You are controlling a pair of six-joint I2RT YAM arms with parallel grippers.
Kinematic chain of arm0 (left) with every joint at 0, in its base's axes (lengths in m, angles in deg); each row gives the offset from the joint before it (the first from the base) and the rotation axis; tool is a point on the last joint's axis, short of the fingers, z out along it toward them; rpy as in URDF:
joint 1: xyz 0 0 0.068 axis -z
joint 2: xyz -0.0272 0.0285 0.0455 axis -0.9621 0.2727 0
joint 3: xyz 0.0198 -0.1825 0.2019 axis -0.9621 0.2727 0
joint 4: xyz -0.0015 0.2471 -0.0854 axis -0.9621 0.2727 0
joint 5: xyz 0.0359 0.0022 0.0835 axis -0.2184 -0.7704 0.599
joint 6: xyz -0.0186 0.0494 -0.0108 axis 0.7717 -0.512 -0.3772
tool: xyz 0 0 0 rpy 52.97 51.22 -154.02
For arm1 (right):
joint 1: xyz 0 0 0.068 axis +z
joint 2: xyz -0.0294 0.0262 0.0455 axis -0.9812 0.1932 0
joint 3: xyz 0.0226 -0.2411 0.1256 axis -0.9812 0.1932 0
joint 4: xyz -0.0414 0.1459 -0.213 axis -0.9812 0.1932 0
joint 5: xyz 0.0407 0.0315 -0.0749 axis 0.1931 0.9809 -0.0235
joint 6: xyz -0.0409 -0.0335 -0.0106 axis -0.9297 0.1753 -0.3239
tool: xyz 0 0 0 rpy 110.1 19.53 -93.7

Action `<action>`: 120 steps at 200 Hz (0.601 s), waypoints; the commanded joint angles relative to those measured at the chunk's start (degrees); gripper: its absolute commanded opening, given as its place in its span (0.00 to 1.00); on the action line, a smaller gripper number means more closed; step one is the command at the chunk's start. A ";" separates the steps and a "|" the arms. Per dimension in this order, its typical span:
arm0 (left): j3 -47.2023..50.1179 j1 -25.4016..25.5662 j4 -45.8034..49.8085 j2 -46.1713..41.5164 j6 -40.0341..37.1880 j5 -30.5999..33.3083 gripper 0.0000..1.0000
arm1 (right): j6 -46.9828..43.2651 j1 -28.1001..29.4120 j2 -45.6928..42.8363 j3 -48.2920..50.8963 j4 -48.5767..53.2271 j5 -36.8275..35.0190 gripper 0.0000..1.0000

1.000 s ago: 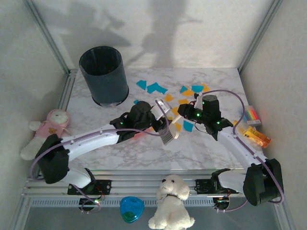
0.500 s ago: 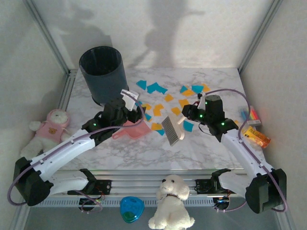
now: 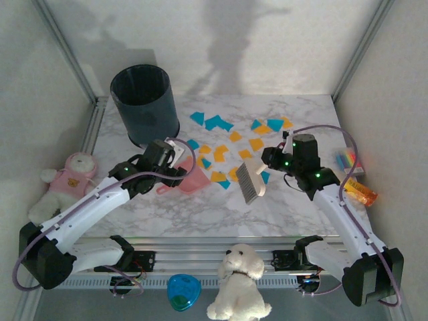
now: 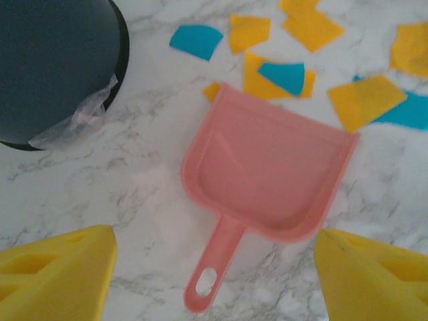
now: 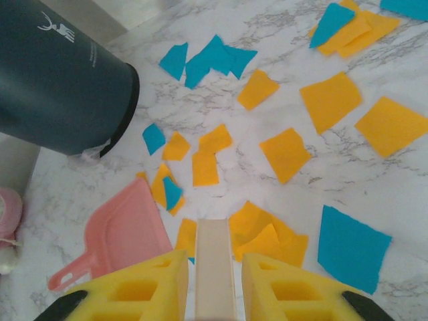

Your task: Sweep away the paper scraps from the table

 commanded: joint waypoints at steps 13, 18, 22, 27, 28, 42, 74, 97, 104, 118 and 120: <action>0.59 -1.12 4.69 4.85 -4.36 -0.19 0.78 | -0.96 -0.51 -2.09 -1.60 0.30 -0.45 0.00; 0.53 -1.40 4.82 5.83 -4.61 -0.18 0.78 | -0.96 -0.54 -2.07 -1.63 0.37 -0.47 0.00; 0.51 -1.64 4.97 6.58 -4.70 -0.10 0.78 | -0.92 -0.63 -2.03 -1.61 0.42 -0.43 0.00; 0.42 -1.84 5.24 7.53 -4.84 -0.13 0.78 | -0.91 -0.65 -2.18 -1.62 0.49 -0.40 0.00; 0.42 -1.94 5.30 7.67 -4.85 -0.11 0.78 | -0.90 -0.62 -2.18 -1.59 0.52 -0.39 0.00; 0.03 -2.78 5.97 10.24 -5.07 -0.74 0.78 | -1.09 -0.73 -2.18 -1.55 0.65 -0.34 0.00; -0.72 -4.14 6.53 14.36 -5.69 -0.98 0.78 | -1.41 -0.91 -2.35 -1.60 1.30 -0.55 0.00; -0.64 -5.20 7.25 16.94 -5.67 -1.14 0.78 | -1.77 -1.04 -2.39 -1.82 1.92 -1.03 0.00; -0.72 -5.47 7.32 17.59 -5.67 -1.80 0.78 | -1.75 -1.17 -2.38 -1.82 2.14 -1.29 0.00; -1.03 -5.65 7.62 18.62 -5.71 -2.91 0.78 | -1.86 -1.32 -2.34 -1.83 2.57 -1.45 0.00; -1.07 -5.72 7.64 18.73 -5.69 -3.08 0.78 | -1.86 -1.40 -2.36 -1.89 2.57 -1.46 0.00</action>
